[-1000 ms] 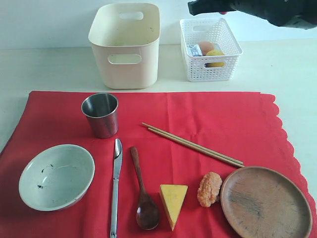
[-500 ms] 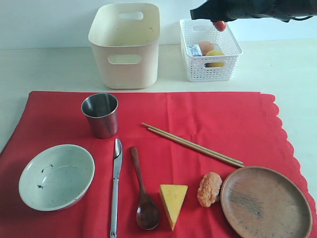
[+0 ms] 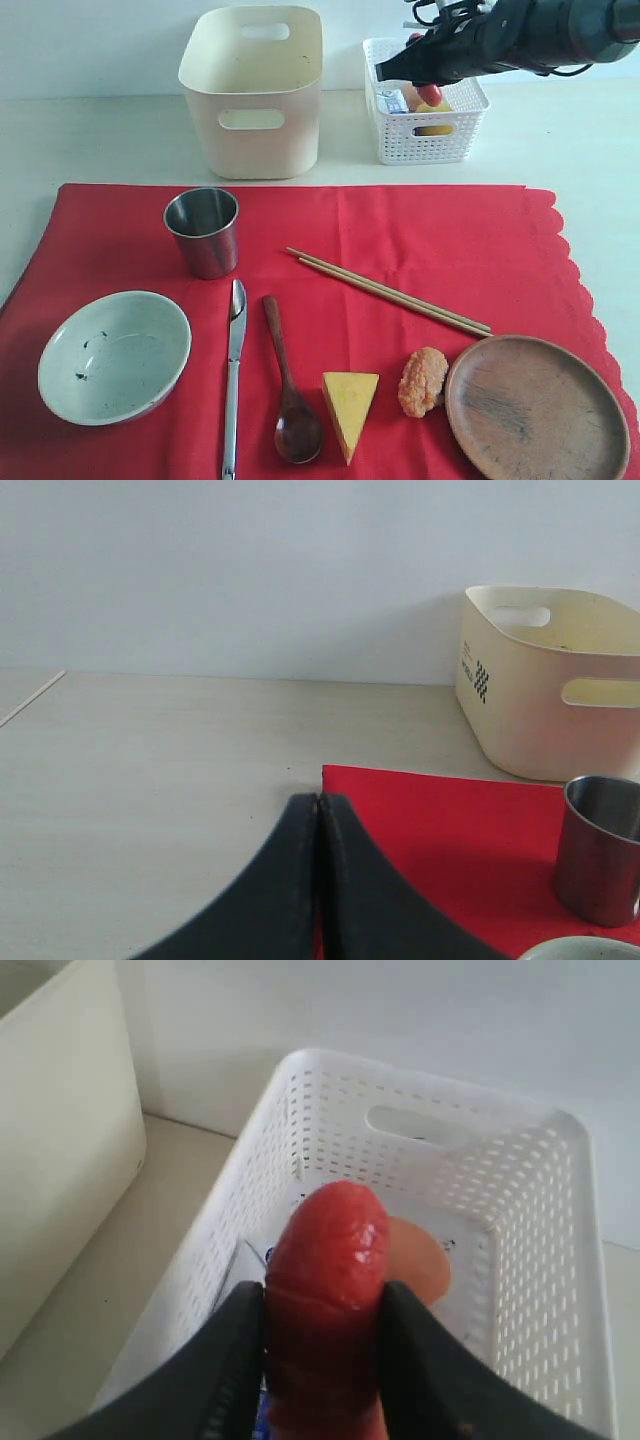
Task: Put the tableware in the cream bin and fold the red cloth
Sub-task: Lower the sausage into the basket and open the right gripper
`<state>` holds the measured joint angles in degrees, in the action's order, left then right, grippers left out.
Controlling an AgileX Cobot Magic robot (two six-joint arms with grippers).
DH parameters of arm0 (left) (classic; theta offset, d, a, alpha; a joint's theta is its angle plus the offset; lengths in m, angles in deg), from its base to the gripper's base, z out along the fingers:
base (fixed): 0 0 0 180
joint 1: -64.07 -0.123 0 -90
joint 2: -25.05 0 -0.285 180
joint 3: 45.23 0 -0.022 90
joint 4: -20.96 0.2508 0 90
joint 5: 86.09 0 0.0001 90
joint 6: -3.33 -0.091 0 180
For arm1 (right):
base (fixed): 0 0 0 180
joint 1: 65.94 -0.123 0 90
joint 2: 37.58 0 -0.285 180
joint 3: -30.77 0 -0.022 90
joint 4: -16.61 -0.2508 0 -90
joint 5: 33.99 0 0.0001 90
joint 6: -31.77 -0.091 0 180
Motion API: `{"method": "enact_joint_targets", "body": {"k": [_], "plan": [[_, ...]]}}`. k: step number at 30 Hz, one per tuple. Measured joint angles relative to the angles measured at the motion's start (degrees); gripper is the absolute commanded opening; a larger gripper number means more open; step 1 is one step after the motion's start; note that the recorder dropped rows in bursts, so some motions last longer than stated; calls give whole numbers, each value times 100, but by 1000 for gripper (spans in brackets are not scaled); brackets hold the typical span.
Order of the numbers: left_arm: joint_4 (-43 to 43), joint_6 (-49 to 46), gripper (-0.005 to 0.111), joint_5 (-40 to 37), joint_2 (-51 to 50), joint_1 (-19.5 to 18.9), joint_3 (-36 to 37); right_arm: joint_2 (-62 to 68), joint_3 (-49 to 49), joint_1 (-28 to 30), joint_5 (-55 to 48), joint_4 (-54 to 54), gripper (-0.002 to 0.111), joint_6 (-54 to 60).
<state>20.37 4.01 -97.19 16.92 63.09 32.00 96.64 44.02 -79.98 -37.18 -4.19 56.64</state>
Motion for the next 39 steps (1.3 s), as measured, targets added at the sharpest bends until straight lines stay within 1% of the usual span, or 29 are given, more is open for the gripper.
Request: {"method": "enact_joint_targets", "body": {"k": [5, 8, 14, 25, 28, 33, 39], "plan": [[0, 0, 2, 0, 0, 0, 0, 67, 10, 0, 124, 0, 0, 0], [0, 0, 2, 0, 0, 0, 0, 67, 10, 0, 180, -9, 3, 0], [0, 0, 2, 0, 0, 0, 0, 67, 10, 0, 239, -22, 18, 0], [0, 0, 2, 0, 0, 0, 0, 67, 10, 0, 255, -22, 49, 0], [0, 0, 2, 0, 0, 0, 0, 67, 10, 0, 280, -22, 56, 0], [0, 0, 2, 0, 0, 0, 0, 67, 10, 0, 280, -22, 57, -12], [0, 0, 2, 0, 0, 0, 0, -94, 10, 0, -276, -25, 57, -23]]}}
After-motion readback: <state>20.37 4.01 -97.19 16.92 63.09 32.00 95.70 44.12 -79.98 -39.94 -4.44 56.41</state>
